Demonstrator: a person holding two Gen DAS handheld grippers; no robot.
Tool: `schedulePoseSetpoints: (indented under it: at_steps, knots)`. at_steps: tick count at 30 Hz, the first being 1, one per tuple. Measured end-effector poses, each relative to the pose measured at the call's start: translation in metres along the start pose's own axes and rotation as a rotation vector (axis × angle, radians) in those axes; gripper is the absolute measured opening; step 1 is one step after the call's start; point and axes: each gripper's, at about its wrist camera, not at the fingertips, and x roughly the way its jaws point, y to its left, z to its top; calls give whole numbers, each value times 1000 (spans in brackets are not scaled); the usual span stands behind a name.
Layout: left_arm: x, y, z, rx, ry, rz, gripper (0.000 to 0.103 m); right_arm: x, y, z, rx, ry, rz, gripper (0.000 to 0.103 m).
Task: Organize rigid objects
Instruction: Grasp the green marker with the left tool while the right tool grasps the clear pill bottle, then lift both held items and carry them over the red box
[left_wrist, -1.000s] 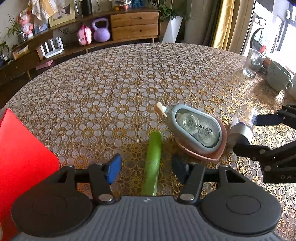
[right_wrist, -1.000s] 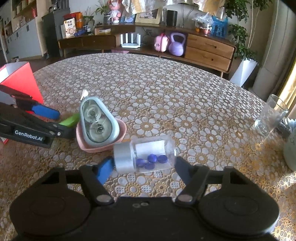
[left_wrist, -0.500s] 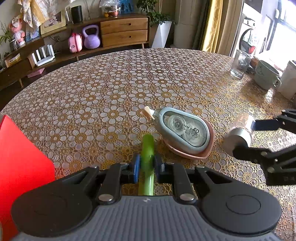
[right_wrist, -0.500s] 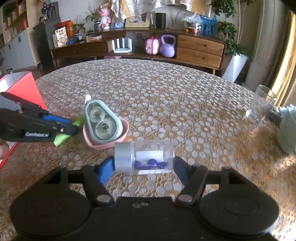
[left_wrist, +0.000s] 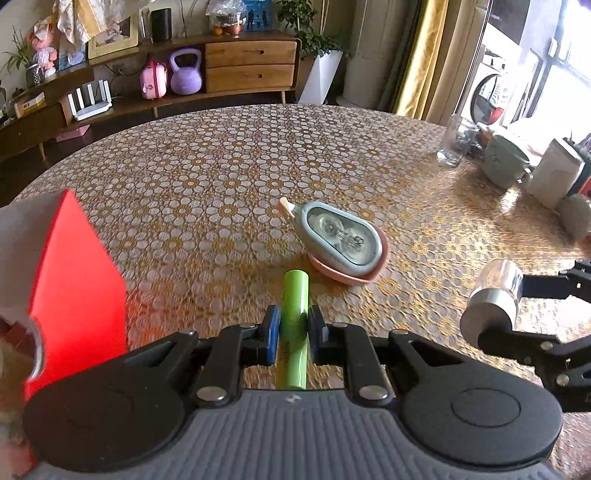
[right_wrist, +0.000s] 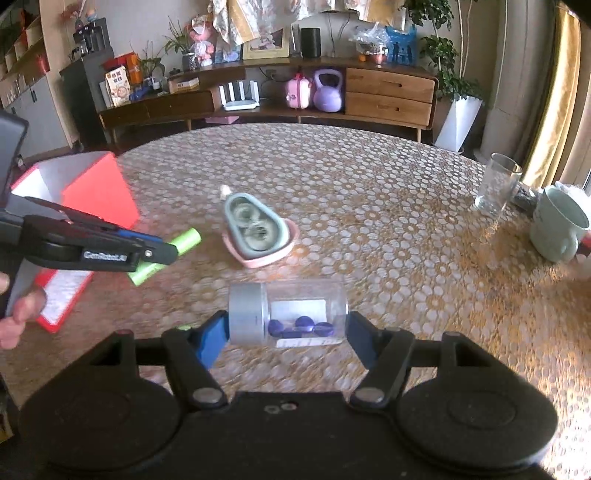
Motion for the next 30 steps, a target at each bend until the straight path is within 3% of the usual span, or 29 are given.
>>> schedulePoseSetpoints:
  at_steps: [6,17,30]
  knots:
    - [-39,4,-14,-22,-24,-28,16,-34,27,-3,13,-13,12,68]
    - [-109,16,-26,-21,-66,-13,16,-85,82,2,-34,-58,41,68]
    - [-170,64,-35,-37,-122,-3,16,-99,165,20,-156,-72,93,68]
